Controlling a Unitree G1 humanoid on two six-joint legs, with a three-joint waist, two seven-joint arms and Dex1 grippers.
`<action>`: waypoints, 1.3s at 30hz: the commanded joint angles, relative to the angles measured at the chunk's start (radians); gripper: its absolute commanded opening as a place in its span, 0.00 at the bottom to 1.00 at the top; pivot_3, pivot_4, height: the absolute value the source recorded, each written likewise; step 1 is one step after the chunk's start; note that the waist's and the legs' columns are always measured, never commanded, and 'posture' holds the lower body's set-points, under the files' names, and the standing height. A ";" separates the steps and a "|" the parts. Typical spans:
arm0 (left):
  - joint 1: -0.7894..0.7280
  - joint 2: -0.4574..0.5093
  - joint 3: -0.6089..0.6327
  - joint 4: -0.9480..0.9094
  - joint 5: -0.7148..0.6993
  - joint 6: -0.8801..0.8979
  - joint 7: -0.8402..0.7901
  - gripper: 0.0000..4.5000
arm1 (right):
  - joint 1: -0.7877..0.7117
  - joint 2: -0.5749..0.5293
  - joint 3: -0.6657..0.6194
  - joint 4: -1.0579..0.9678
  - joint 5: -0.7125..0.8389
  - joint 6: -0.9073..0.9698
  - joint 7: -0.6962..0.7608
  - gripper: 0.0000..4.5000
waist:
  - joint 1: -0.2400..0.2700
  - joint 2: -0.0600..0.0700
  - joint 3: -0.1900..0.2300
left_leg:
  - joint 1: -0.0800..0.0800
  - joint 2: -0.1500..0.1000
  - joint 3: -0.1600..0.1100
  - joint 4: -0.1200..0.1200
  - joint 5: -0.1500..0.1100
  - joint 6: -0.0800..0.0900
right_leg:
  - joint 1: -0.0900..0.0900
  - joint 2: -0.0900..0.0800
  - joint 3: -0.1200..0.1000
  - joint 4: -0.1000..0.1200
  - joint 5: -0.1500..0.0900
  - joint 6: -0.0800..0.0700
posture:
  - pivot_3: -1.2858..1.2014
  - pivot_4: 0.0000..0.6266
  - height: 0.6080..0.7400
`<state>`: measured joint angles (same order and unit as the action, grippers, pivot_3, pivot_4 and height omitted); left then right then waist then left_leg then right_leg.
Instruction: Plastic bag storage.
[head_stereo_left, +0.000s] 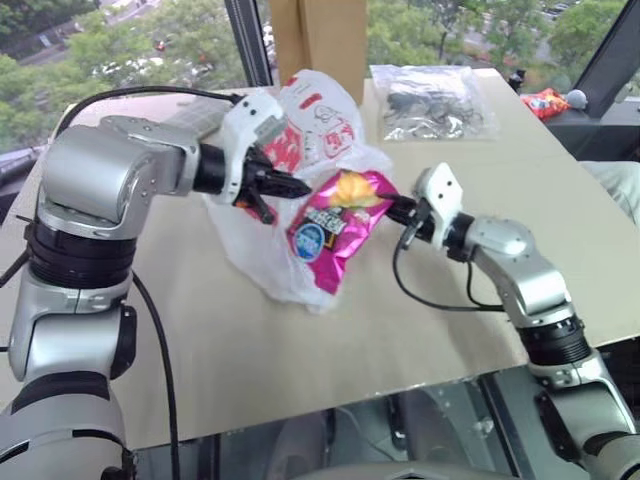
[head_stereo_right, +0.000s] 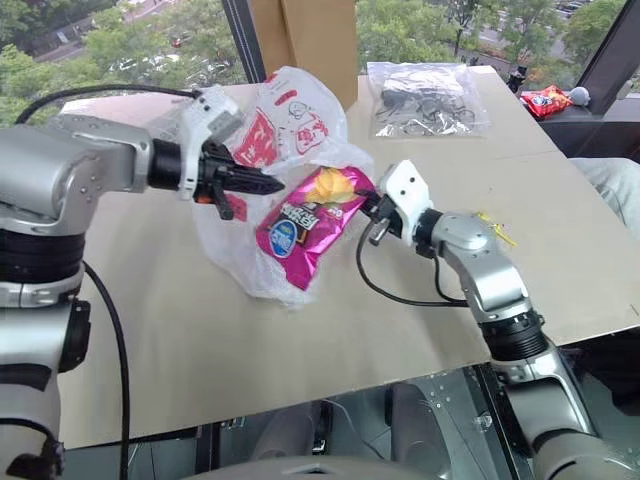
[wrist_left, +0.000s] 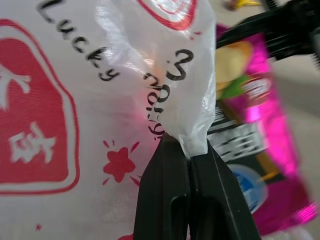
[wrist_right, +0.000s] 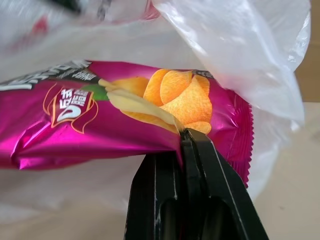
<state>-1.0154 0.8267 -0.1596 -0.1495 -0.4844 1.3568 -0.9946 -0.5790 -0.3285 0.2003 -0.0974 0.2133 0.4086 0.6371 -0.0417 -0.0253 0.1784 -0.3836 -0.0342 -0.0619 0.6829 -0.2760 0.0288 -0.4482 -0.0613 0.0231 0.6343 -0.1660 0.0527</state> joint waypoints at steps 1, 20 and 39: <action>-0.020 -0.061 0.079 -0.044 -0.049 0.093 0.068 0.01 | -0.052 0.048 0.034 -0.016 -0.057 0.011 -0.067 0.00 | 0.000 0.000 0.000 | 0.000 0.000 0.000 0.000 0.000 0.000 | 0.000 0.000 0.000 0.000 0.000 0.000 | 0.52 0.24 1.00; 0.000 -0.286 0.289 0.024 -0.082 0.254 0.364 0.01 | -0.183 0.309 0.203 0.390 -0.171 -0.303 0.051 0.00 | -0.005 0.001 0.000 | 0.002 -0.001 -0.001 -0.001 0.003 -0.005 | 0.000 0.000 0.001 0.002 0.000 0.000 | 0.52 0.24 1.00; 0.305 -0.234 0.401 -0.089 -0.119 -0.155 0.321 0.00 | 0.002 -0.060 -0.026 -0.081 -0.101 -0.050 0.111 0.88 | 0.001 0.001 0.000 | 0.002 0.000 -0.001 -0.002 0.002 -0.007 | 0.000 -0.002 0.001 -0.001 0.000 -0.001 | 0.52 0.24 1.00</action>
<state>-0.7270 0.5934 0.2030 -0.1867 -0.5938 1.3337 -0.6398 -0.5881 -0.3633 0.2333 -0.0803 0.0849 0.2852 0.7649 -0.0408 -0.0244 0.1788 -0.3818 -0.0341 -0.0627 0.6799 -0.2737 0.0212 -0.4485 -0.0630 0.0240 0.6335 -0.1658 0.0520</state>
